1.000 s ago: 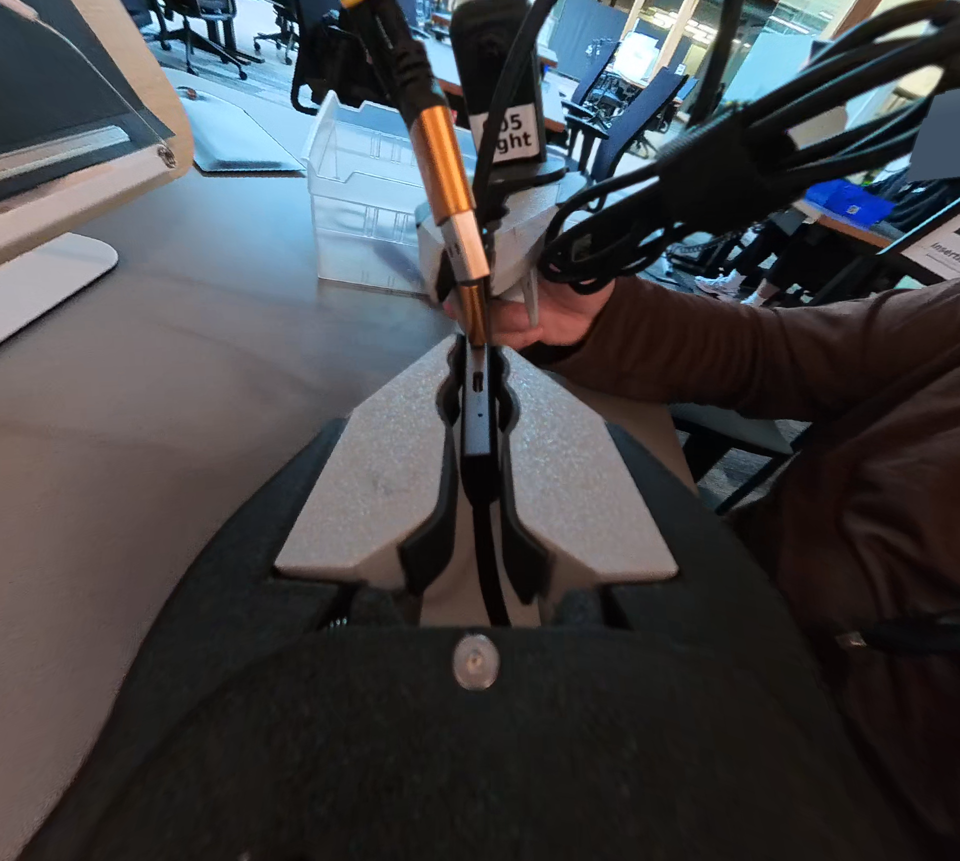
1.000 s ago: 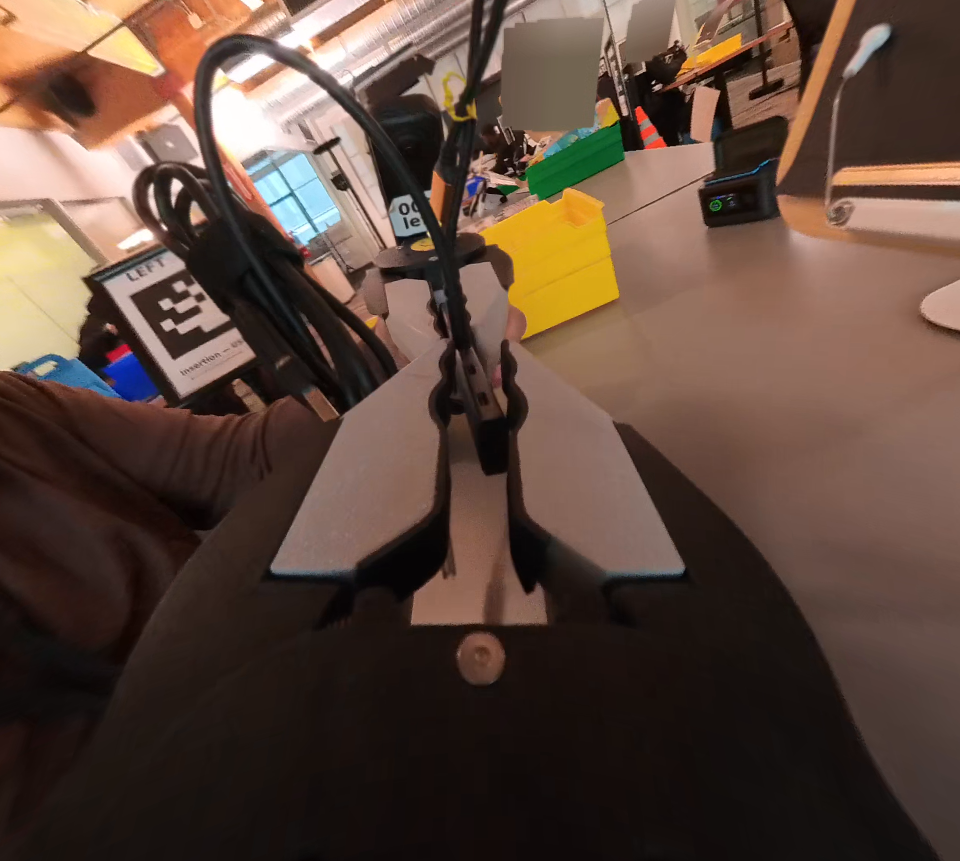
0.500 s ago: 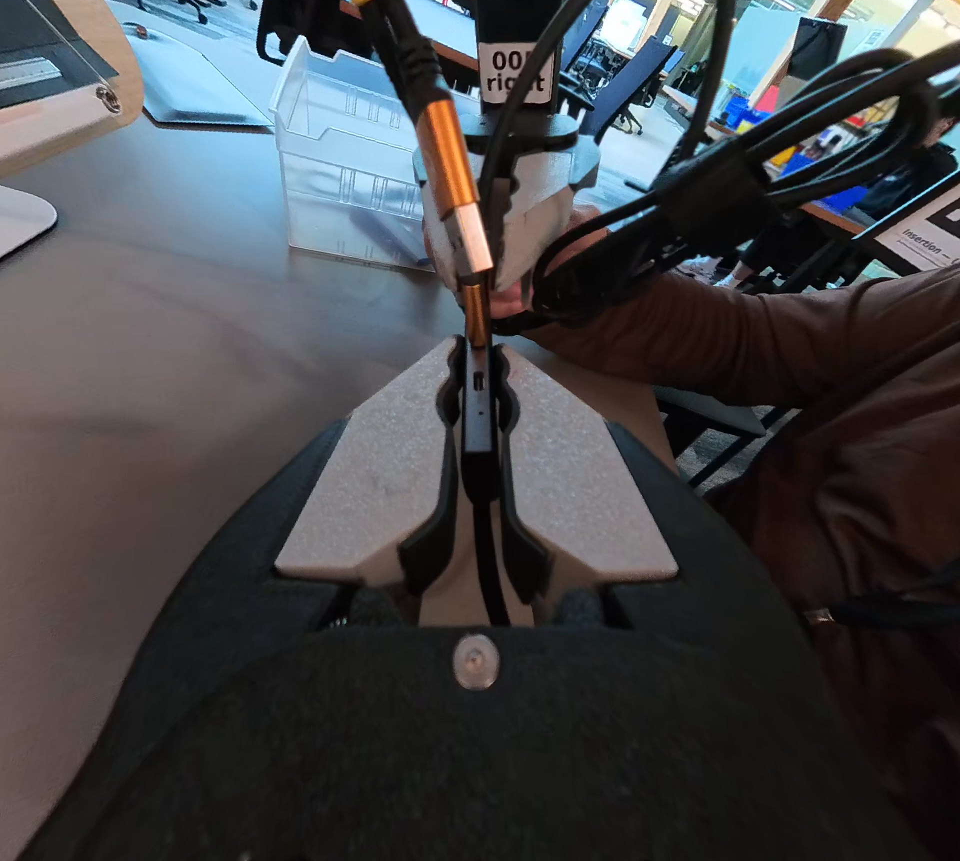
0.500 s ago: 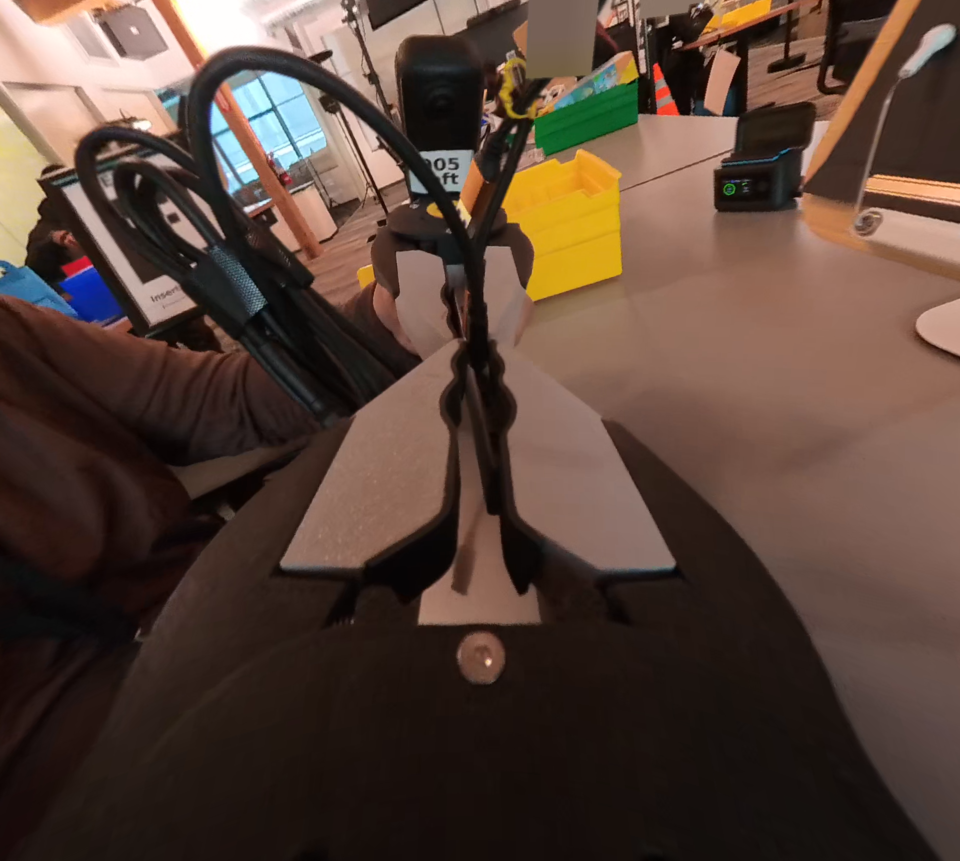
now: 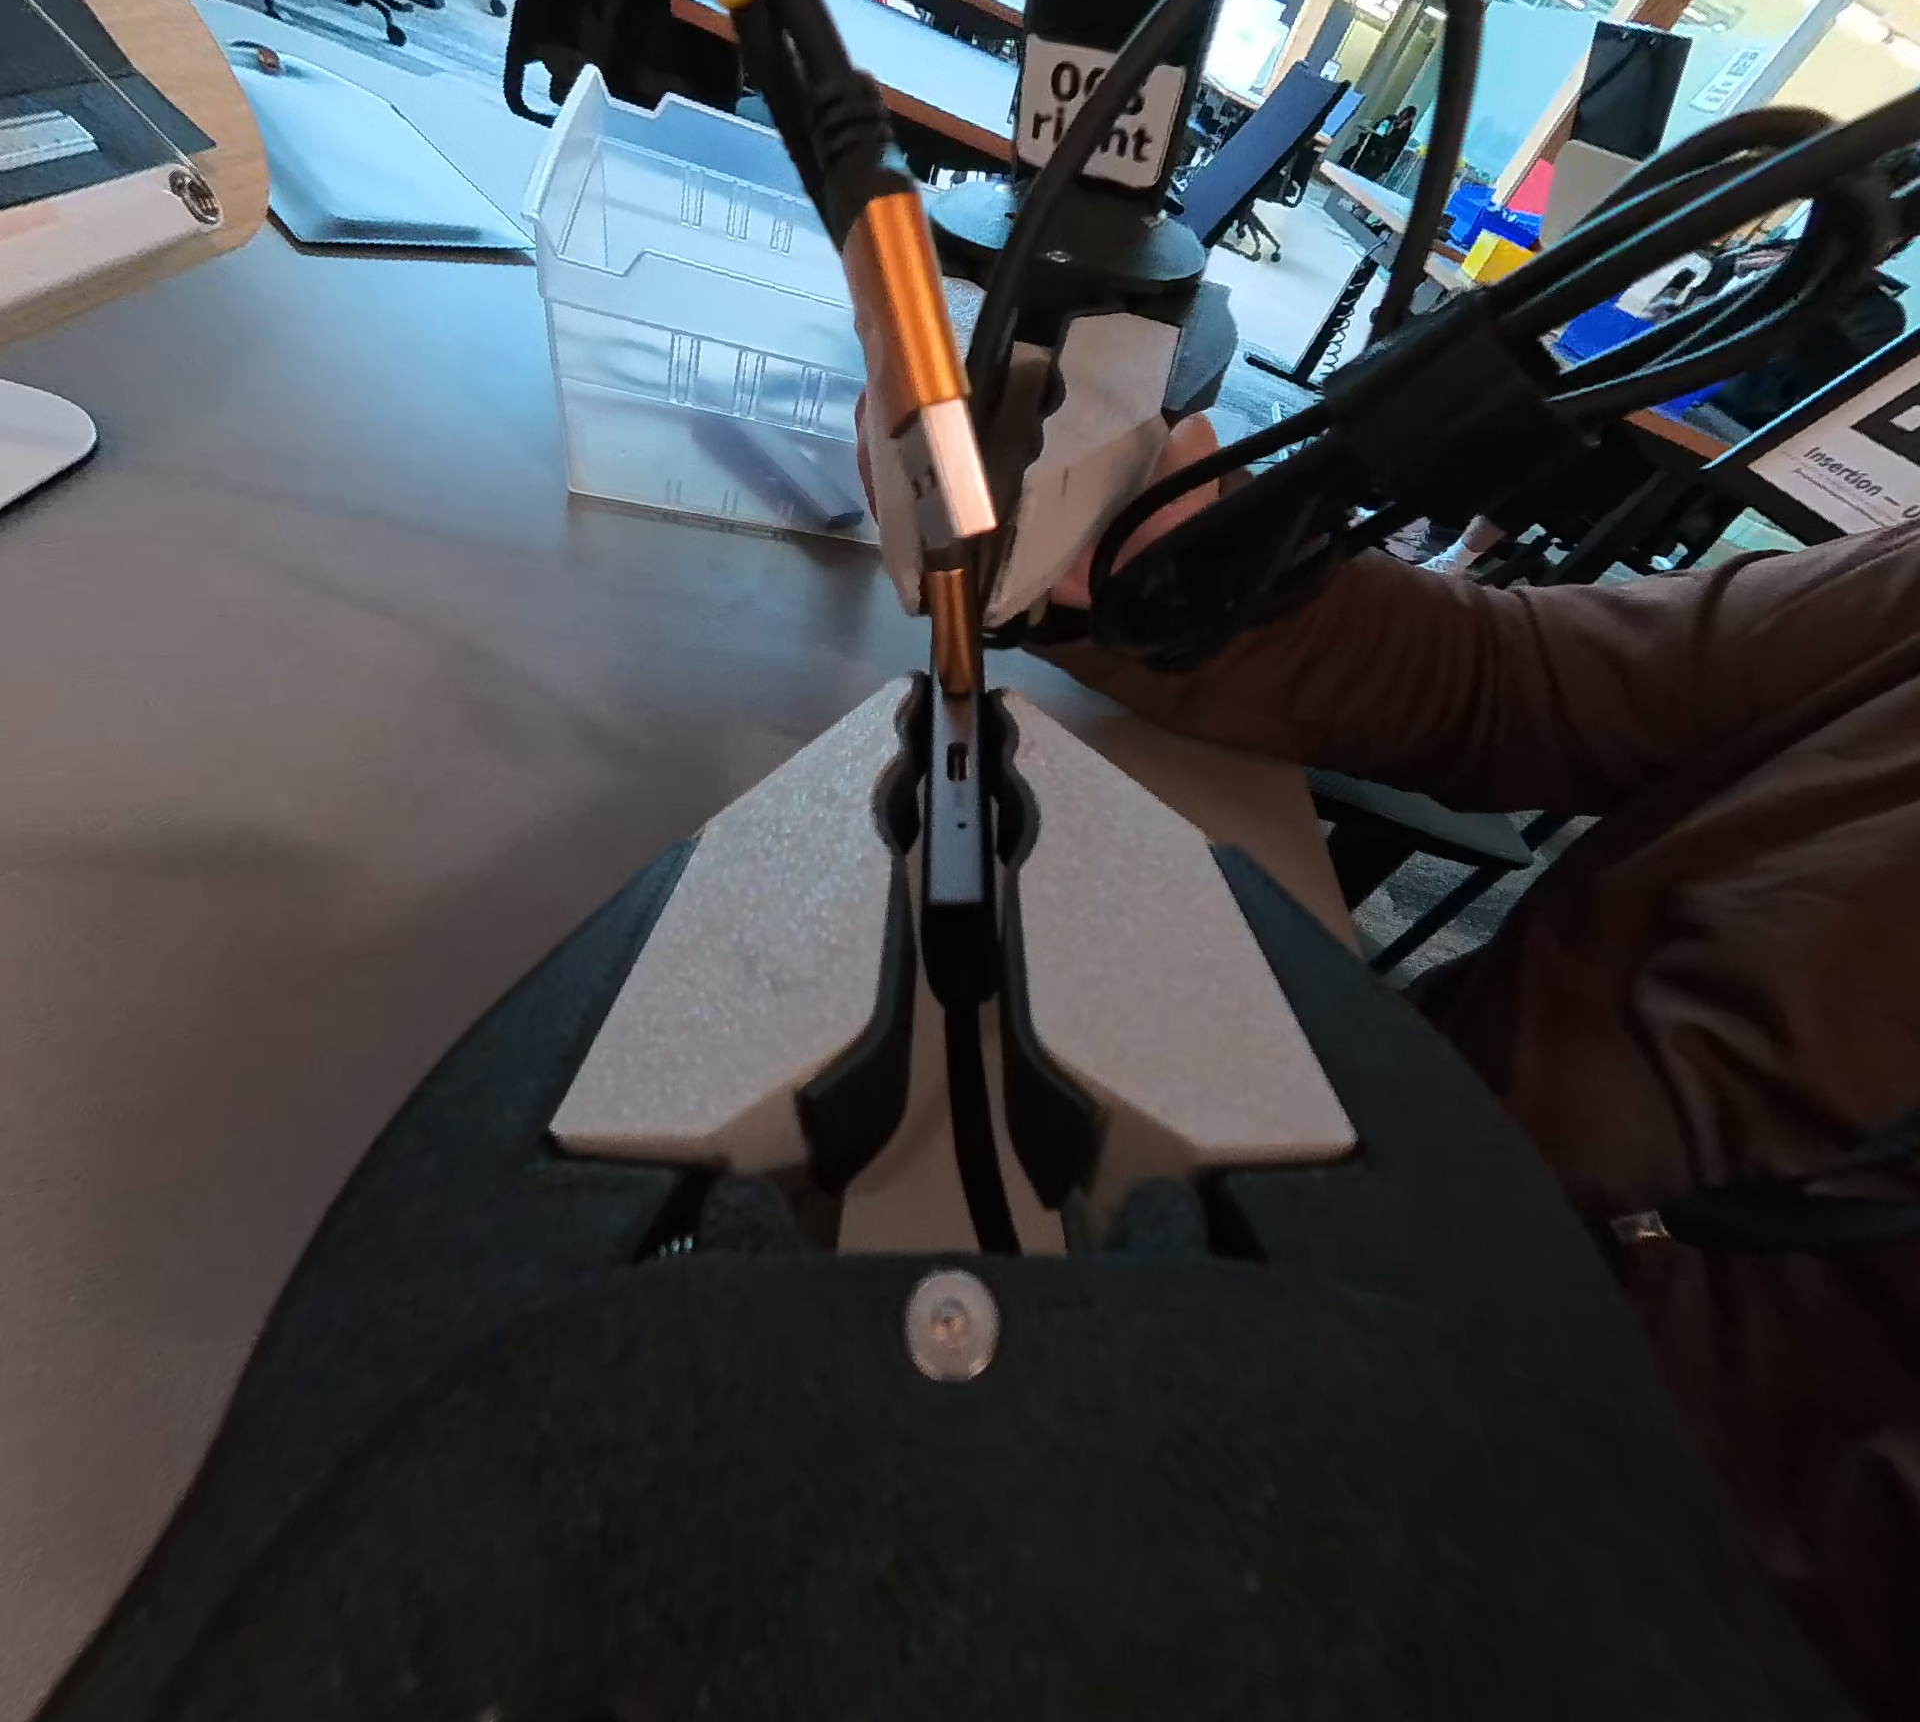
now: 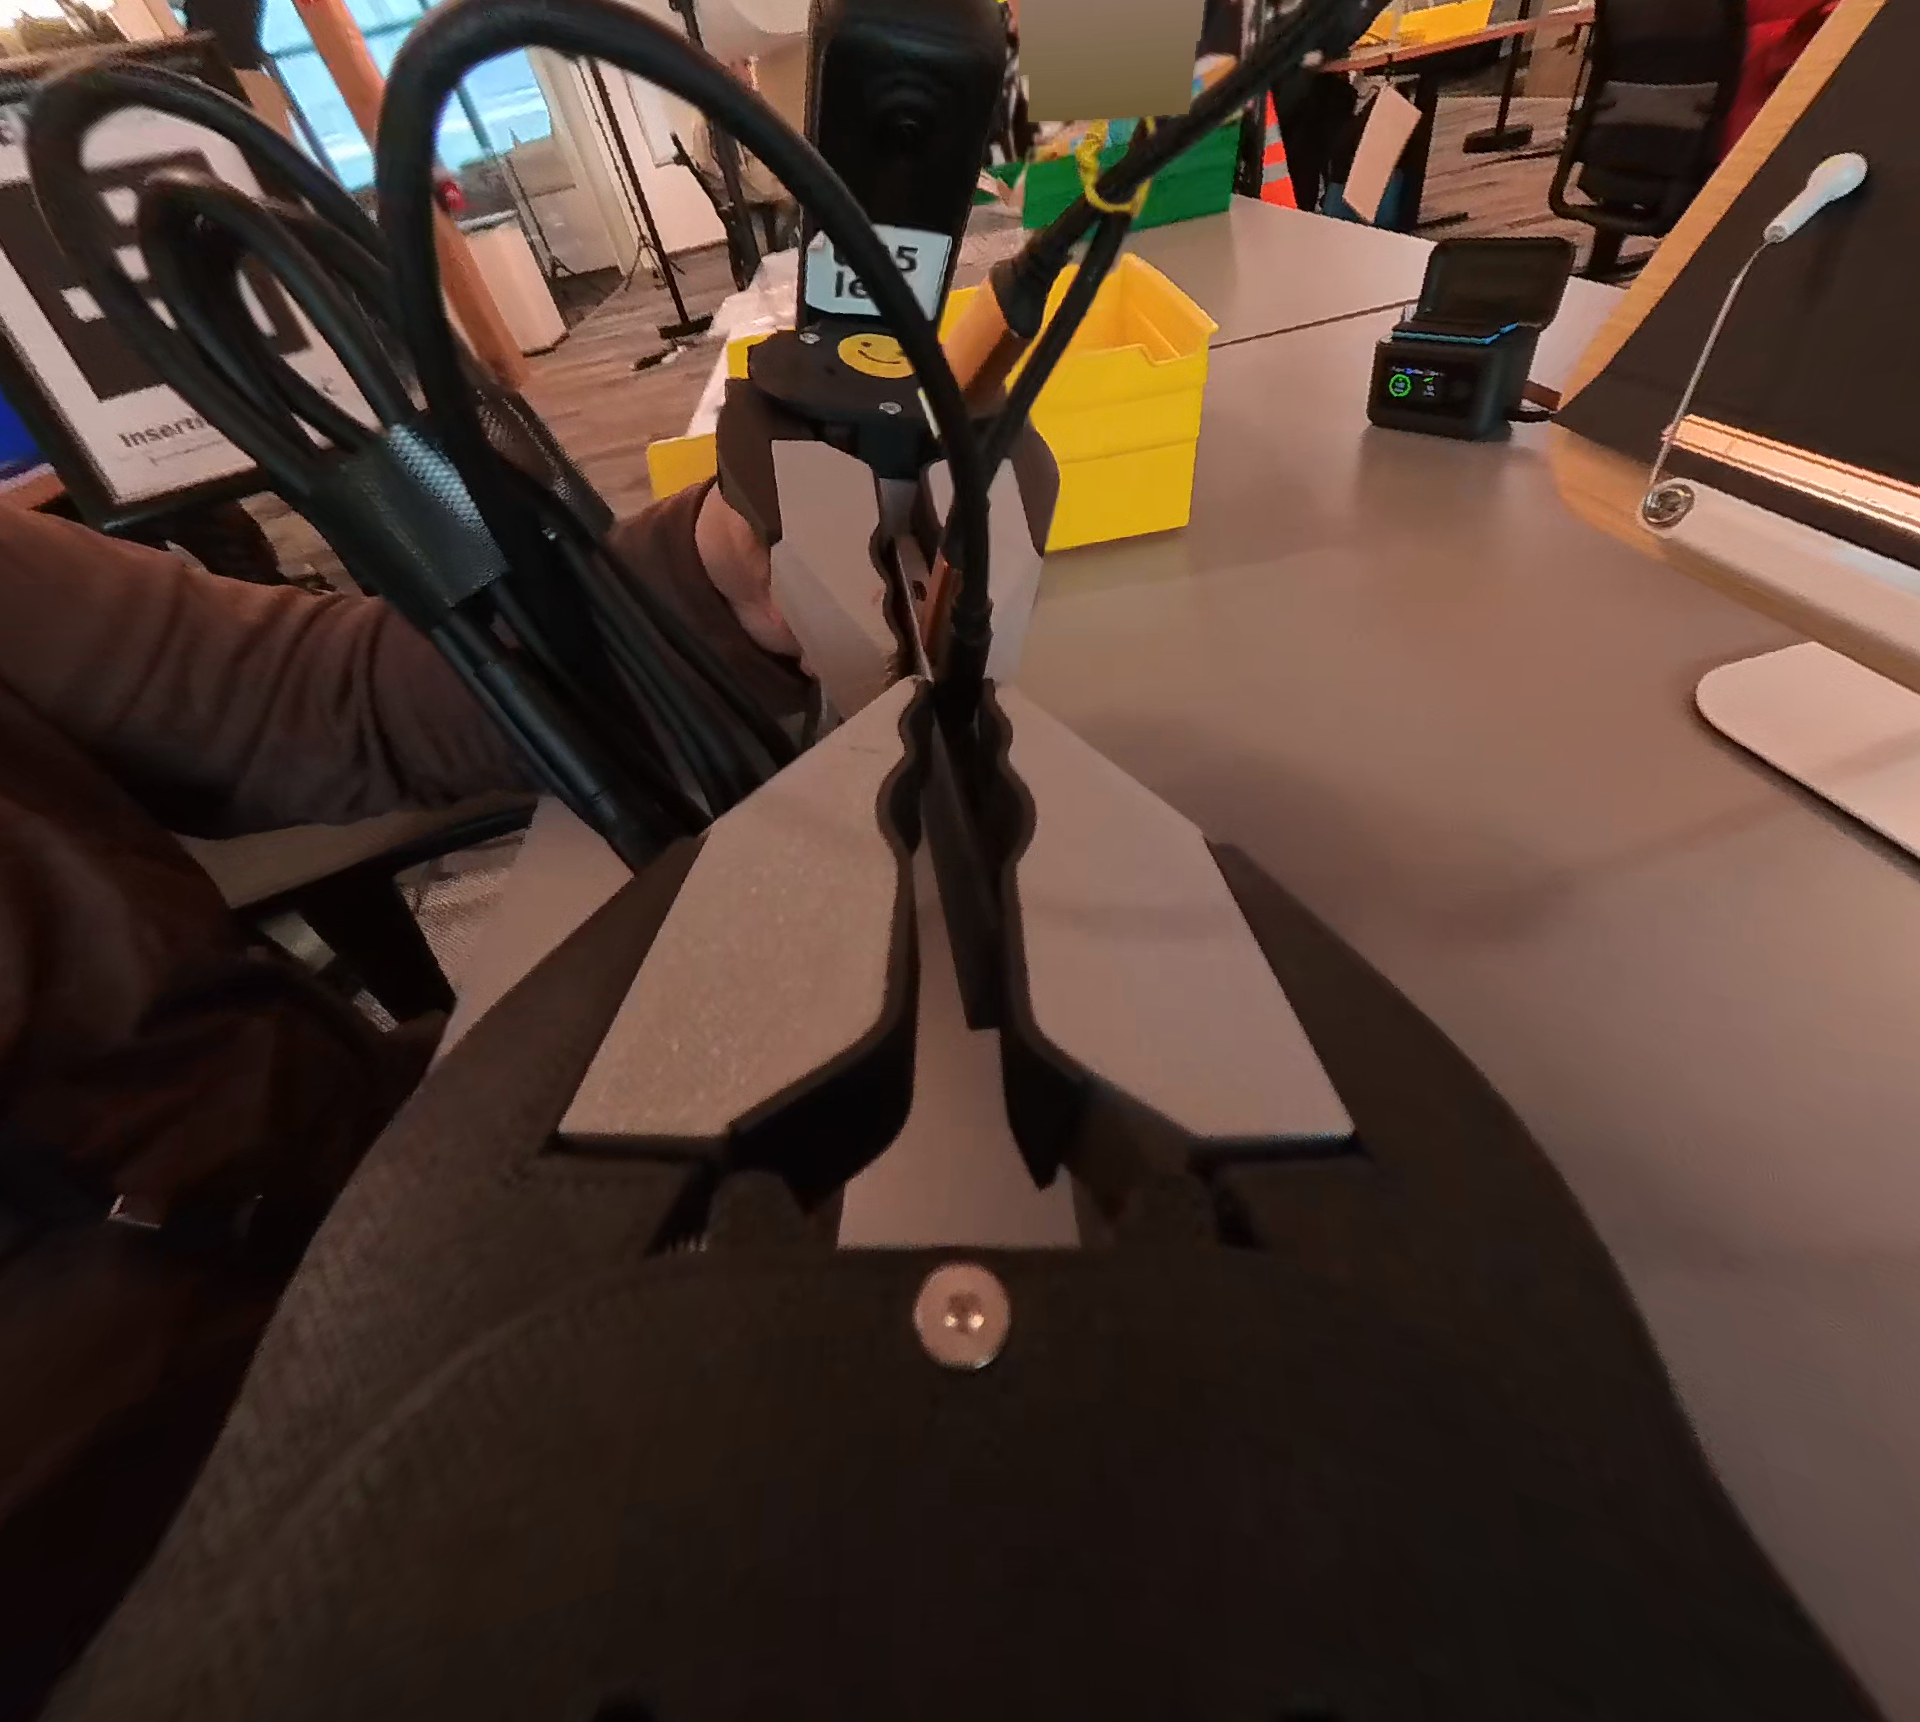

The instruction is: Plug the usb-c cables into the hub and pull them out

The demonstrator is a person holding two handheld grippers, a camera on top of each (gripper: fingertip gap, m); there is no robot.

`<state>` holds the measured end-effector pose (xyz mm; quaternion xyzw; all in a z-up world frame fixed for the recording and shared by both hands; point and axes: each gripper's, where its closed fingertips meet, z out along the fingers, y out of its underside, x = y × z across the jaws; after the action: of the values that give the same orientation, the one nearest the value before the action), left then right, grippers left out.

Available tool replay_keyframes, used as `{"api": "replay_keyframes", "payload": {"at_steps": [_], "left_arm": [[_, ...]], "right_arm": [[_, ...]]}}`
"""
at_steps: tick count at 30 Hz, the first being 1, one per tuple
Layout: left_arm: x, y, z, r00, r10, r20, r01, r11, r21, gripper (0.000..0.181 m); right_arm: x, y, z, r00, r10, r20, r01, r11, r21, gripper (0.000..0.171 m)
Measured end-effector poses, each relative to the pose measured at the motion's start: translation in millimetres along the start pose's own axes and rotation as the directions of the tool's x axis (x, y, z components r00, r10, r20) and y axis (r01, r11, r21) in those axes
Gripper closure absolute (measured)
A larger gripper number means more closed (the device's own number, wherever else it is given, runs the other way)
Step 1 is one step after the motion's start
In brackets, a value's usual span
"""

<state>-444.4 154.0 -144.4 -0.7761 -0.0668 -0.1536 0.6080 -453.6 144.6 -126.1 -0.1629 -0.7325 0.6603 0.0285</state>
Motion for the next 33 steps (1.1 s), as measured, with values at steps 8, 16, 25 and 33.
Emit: {"api": "replay_keyframes", "payload": {"at_steps": [8,16,25,33], "left_arm": [[-1.5,0.6,3.6,0.999,0.047,0.016,-0.047,0.999,0.017,0.174],[-0.4,-3.0,2.0,0.999,0.041,0.025,-0.041,0.999,0.023,0.174],[1.5,13.9,31.1,0.998,0.062,0.029,-0.061,0.997,-0.035,0.174],[-8.8,-7.6,9.7,0.99,0.098,0.101,-0.106,0.991,0.082,0.174]], "right_arm": [[-0.1,-1.3,1.2,0.993,0.098,0.061,-0.101,0.994,0.049,0.168],[-0.7,-6.4,2.1,0.987,0.131,0.09,-0.139,0.985,0.099,0.169],[13.7,-37.1,-21.3,0.978,0.194,0.076,-0.209,0.922,0.326,0.168],[16.3,-39.6,-27.5,0.992,0.06,-0.107,-0.03,0.963,0.269,0.168]]}}
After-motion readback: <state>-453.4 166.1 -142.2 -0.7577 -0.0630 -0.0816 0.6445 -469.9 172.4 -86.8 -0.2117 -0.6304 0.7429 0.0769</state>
